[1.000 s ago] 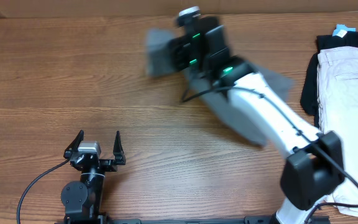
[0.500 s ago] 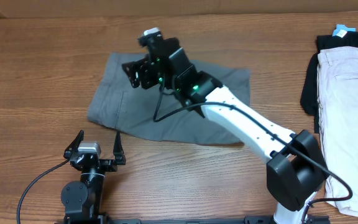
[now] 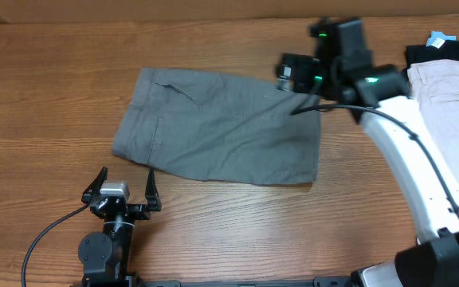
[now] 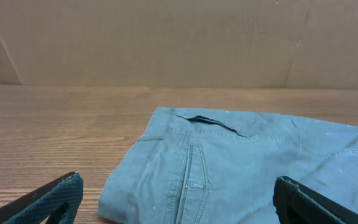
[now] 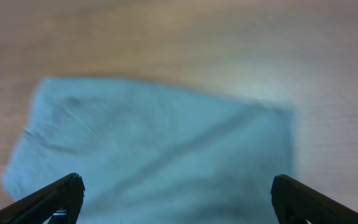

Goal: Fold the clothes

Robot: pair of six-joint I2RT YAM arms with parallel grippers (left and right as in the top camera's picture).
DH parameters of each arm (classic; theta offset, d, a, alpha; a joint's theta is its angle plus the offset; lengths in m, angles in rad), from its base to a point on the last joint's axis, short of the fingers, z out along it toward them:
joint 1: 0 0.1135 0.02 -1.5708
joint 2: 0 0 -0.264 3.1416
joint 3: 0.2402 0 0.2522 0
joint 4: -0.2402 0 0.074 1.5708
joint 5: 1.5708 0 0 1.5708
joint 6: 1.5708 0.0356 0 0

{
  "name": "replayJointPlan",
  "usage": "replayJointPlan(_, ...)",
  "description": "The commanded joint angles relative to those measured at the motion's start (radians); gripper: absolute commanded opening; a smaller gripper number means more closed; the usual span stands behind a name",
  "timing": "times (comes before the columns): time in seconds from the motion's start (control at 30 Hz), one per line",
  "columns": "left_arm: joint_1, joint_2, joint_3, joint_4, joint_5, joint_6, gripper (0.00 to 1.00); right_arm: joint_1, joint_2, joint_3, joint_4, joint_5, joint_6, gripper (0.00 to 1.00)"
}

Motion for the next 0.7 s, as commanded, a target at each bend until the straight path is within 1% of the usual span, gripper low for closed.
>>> replayJointPlan(0.0, -0.004, 0.000, -0.005, 0.000, 0.007, 0.019, 1.00, -0.035, 0.002, 0.004, -0.097, -0.016, 0.003, 1.00)
replayJointPlan(0.07, -0.004, 0.000, -0.005, 0.000, 0.007, 0.019, 1.00, -0.058, 0.008, -0.019, -0.157, -0.016, 0.010, 1.00)
replayJointPlan(0.1, -0.004, 0.000, -0.005, 0.000, 0.007, 0.019, 1.00, -0.075, 0.010, -0.051, -0.195, -0.017, 0.036, 1.00)
replayJointPlan(0.2, -0.004, 0.000, -0.005, 0.000, 0.007, 0.019, 1.00, -0.086, 0.011, -0.117, -0.224, -0.018, 0.082, 1.00)
replayJointPlan(0.4, -0.004, 0.000, -0.005, 0.000, 0.007, 0.019, 1.00, -0.086, 0.011, -0.239, -0.228, -0.072, 0.083, 1.00)
replayJointPlan(0.43, -0.004, 0.000, -0.005, 0.000, 0.007, 0.019, 1.00, -0.086, 0.011, -0.253, -0.227, -0.069, 0.082, 0.98)
replayJointPlan(0.5, -0.004, 0.000, -0.005, 0.000, 0.007, 0.019, 1.00, -0.086, 0.011, -0.281, -0.224, -0.069, 0.082, 0.92)
replayJointPlan(0.67, -0.004, 0.000, -0.005, 0.000, 0.007, 0.019, 1.00, -0.086, 0.011, -0.367, -0.209, -0.070, 0.104, 0.91)
